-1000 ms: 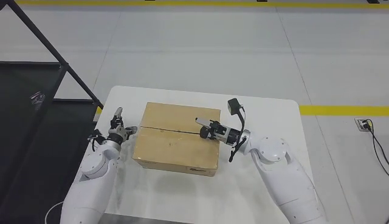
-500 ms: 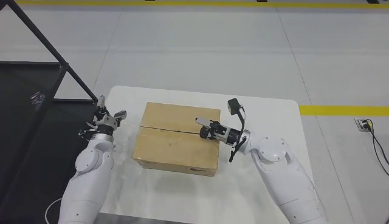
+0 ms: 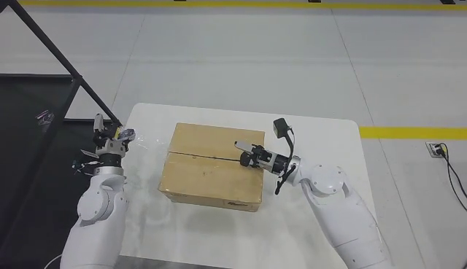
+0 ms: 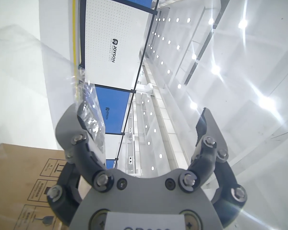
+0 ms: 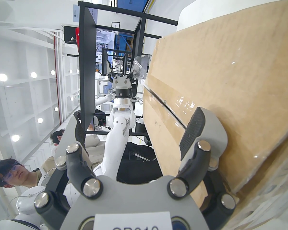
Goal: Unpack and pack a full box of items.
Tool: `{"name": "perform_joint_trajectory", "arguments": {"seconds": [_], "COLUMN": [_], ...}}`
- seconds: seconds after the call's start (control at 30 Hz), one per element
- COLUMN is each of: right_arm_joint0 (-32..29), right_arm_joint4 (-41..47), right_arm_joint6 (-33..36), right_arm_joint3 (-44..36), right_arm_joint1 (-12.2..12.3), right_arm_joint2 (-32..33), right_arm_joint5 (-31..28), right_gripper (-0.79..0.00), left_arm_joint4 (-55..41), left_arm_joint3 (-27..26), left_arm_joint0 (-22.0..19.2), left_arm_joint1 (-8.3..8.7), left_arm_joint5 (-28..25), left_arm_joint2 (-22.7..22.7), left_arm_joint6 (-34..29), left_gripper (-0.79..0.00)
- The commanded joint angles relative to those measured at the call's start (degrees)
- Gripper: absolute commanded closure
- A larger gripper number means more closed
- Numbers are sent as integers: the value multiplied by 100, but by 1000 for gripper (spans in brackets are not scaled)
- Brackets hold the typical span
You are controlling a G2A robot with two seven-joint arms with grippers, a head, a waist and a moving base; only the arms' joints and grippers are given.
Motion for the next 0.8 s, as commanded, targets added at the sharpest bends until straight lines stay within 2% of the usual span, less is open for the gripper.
{"name": "perform_joint_trajectory", "arguments": {"seconds": [0.0, 0.47, 0.77], "right_arm_joint0": [-93, -282, -588], "right_arm_joint4": [-5, 141, 283], "right_arm_joint6": [-134, -458, -522], "right_arm_joint3": [-131, -484, -857], "right_arm_joint1": [4, 50, 135], "right_arm_joint2": [-16, 13, 262], "right_arm_joint5": [-11, 297, 92], "right_gripper": [-785, -785, -785], "left_arm_joint4": [0, -35, 224], "left_arm_joint3": [-153, -1228, -2146], "left_arm_joint0": [79, 528, 870], "left_arm_joint1": [-6, -20, -49], "left_arm_joint5": [-11, -188, -234], "left_arm_joint2": [-36, -337, -310], "left_arm_joint6": [89, 233, 334], "left_gripper": [-785, -785, -785]}}
